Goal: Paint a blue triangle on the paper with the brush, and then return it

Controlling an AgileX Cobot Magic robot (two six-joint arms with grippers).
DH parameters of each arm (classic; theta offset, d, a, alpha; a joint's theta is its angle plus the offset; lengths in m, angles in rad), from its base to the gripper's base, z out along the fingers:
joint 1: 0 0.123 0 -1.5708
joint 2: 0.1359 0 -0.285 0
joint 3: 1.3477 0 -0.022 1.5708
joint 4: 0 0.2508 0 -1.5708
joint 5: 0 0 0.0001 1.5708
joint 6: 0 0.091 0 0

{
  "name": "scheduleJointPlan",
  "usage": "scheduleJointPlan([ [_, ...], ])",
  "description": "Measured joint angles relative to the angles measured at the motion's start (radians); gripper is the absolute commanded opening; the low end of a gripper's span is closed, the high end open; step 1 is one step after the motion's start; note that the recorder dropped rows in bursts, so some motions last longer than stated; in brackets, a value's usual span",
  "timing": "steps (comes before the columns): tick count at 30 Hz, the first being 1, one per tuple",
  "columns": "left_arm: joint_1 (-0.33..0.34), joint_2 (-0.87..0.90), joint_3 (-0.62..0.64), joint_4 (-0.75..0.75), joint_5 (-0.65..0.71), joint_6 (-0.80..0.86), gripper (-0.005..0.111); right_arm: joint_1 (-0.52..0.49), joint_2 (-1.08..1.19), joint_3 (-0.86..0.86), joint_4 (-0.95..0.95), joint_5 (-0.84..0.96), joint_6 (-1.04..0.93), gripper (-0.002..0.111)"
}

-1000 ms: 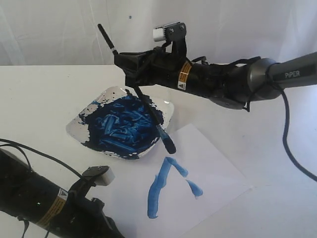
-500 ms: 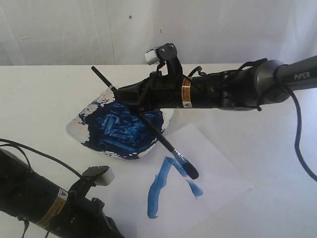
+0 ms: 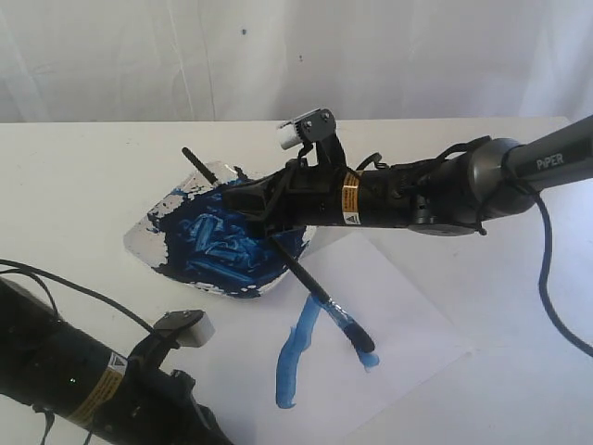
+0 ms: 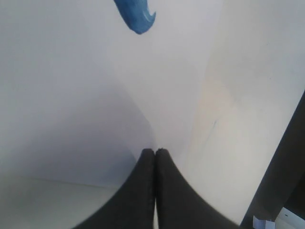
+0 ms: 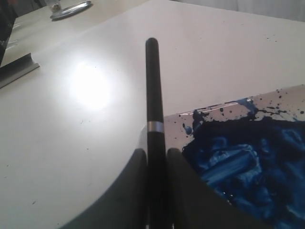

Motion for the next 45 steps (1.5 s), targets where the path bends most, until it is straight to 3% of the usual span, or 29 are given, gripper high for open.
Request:
scheduleJointPlan([
  [23, 0.000, 0.000, 0.000, 0.000, 0.000, 0.000, 0.000, 0.000, 0.024, 0.000, 0.234, -0.042, -0.218, 0.000],
  [30, 0.000, 0.000, 0.000, 0.000, 0.000, 0.000, 0.000, 0.000, 0.024, 0.000, 0.272, -0.127, -0.250, 0.000],
  [40, 0.000, 0.000, 0.000, 0.000, 0.000, 0.000, 0.000, 0.000, -0.030, 0.000, 0.259, -0.193, -0.232, 0.000],
  [45, 0.000, 0.000, 0.000, 0.000, 0.000, 0.000, 0.000, 0.000, -0.087, 0.000, 0.118, -0.204, -0.044, 0.000],
])
